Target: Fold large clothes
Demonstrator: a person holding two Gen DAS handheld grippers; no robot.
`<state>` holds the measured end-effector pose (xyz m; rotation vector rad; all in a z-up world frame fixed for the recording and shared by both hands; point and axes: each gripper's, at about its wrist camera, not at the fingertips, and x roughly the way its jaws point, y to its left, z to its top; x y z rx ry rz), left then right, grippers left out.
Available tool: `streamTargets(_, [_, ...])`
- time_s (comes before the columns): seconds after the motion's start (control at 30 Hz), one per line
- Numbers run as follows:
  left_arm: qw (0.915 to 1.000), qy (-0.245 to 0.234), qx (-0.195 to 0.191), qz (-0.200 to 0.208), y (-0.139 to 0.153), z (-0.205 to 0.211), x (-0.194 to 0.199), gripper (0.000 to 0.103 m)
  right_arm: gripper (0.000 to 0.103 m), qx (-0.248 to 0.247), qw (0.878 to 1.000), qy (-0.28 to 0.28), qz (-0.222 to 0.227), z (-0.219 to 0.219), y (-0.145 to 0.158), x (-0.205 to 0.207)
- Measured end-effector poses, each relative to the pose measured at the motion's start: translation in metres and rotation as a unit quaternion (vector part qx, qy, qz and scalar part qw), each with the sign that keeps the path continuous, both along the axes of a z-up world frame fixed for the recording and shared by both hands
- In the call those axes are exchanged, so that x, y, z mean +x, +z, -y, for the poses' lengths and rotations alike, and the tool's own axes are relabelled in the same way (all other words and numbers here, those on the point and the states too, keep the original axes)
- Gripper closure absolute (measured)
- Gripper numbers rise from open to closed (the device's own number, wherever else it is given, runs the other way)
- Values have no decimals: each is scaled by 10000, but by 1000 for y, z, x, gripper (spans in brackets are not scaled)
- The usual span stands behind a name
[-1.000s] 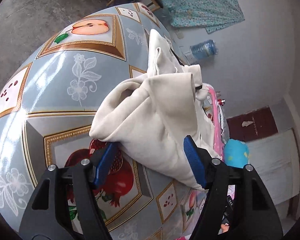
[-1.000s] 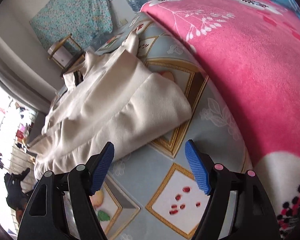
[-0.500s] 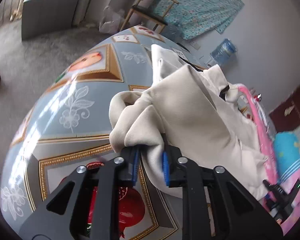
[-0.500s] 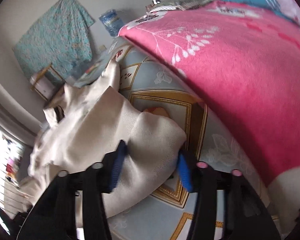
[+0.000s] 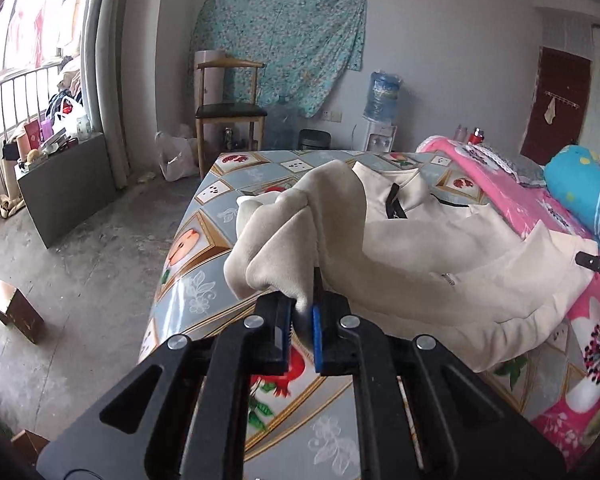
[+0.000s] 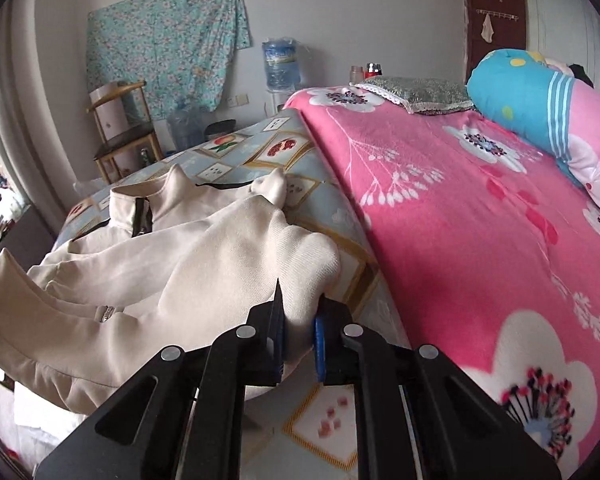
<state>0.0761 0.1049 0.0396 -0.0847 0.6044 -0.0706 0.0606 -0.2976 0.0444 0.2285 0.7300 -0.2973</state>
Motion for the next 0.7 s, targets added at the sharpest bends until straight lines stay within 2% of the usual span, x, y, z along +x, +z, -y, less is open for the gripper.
streamTargets(0.1, [9996,34,125,-232,-4,-16,-34,96,88,340,9988,144,-326,2,-19,-31])
streamTargets(0.17, [9968,-46,-249,-752,-25,-35,-40,91,83,438,9959,239,-753,6,-47,-39])
streamTargets(0.23, [9880,110,-747,-1350,-53,-59,-39,86,80,612,9924,172,-1054,14,-66,-44])
streamTargets(0.3, [9792,181,-1151,-1660,-70,-77,-38,83,70,663,9927,17,-1004,20,-65,-51])
streamTargets(0.37, [9785,243,-1257,-1614,-70,-86,-46,77,65,408,9959,-120,-803,21,-51,-61])
streamTargets(0.47, [9873,513,-749,-1301,-60,-89,-57,76,57,16,9981,-212,-586,18,-33,-68])
streamTargets(0.5, [9884,588,-641,-1247,-56,-92,-57,76,56,6,9984,-167,-541,17,-30,-68])
streamTargets(0.6, [9890,676,-715,-1108,-47,-102,-58,76,55,227,9985,254,-419,4,-22,-60])
streamTargets(0.7, [9912,471,-704,-1013,-37,-93,-48,76,47,463,9939,896,-452,-21,-22,-45])
